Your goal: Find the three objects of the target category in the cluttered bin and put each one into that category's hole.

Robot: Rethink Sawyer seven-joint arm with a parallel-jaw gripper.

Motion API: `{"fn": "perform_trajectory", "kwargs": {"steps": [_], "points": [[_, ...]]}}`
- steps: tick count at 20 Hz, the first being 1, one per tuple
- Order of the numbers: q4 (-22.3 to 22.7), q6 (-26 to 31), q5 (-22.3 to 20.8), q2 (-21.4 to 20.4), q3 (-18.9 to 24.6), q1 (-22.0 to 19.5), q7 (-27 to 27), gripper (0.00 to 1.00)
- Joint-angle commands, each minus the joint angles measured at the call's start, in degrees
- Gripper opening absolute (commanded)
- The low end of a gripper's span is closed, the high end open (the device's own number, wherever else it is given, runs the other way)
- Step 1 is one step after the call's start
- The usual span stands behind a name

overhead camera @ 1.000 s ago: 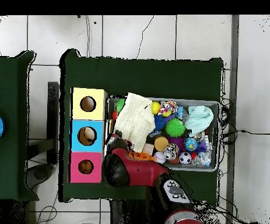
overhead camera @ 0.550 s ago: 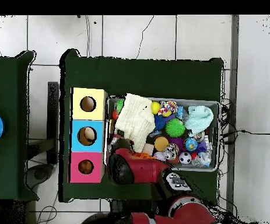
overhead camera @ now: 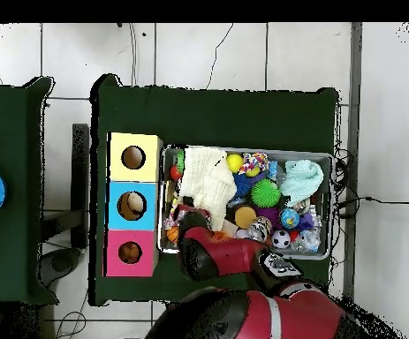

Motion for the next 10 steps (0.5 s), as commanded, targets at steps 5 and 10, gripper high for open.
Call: {"fn": "perform_trajectory", "kwargs": {"steps": [5,10], "points": [[-13.4,7.3,-21.0,7.4,9.9,-14.8,2.7,0.0],[-13.1,11.1,-27.1,6.3,13.8,-19.6,2.8,0.0]]}}
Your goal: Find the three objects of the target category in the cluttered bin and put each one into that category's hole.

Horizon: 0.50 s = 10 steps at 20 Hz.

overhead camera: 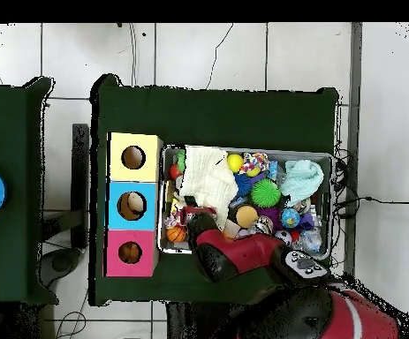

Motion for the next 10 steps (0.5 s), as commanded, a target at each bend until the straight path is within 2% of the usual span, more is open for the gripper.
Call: {"fn": "perform_trajectory", "kwargs": {"steps": [1,10], "points": [[-10.7,12.5,-10.5,3.4,6.0,-9.3,2.6,0.0],[-9.1,13.8,-11.0,0.2,6.0,-10.1,1.5,0.0]]}}
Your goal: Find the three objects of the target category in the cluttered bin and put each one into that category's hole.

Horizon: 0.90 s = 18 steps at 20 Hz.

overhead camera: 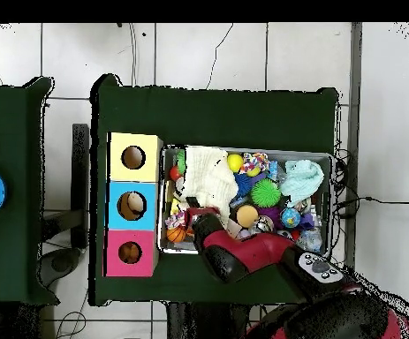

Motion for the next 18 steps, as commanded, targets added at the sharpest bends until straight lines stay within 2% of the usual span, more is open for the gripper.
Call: {"fn": "perform_trajectory", "kwargs": {"steps": [1,3,7,9,14,18], "points": [[-8.4,11.8,-2.4,-2.9,-1.4,-2.2,0.9,0.0],[-7.7,13.0,-0.9,-6.3,-4.2,-0.2,-0.3,0.0],[-7.1,17.3,-1.6,-11.2,-5.0,0.1,-2.6,0.0],[-7.3,18.6,-3.0,-11.8,-3.6,-1.0,-3.3,0.0],[-7.4,18.0,-4.8,-12.5,-3.7,-1.2,-3.0,0.0],[-7.2,20.6,-6.2,-13.8,-1.8,-2.8,-4.4,0.0]]}}
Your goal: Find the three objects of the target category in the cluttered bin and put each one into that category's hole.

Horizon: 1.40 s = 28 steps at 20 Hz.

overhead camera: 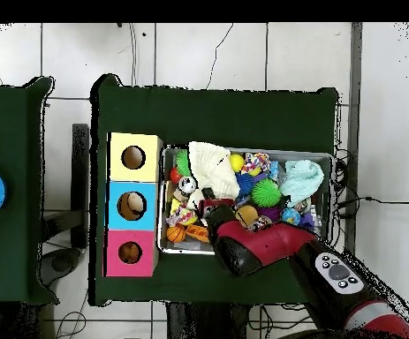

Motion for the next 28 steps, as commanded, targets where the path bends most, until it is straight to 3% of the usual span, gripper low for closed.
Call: {"fn": "perform_trajectory", "kwargs": {"steps": [1,6,16,23,28], "points": [[-7.3,11.0,-6.0,-3.6,-1.1,-3.9,-4.8,0.0],[-8.2,10.4,-8.0,-2.9,-0.8,-4.4,-4.1,0.0],[-10.6,6.2,-8.6,-0.5,-5.6,-0.8,-1.4,0.0],[-12.0,0.7,-6.2,2.0,-11.5,3.3,-0.3,0.0],[-11.6,0.9,-6.3,1.4,-11.9,3.9,0.5,0.0]]}}
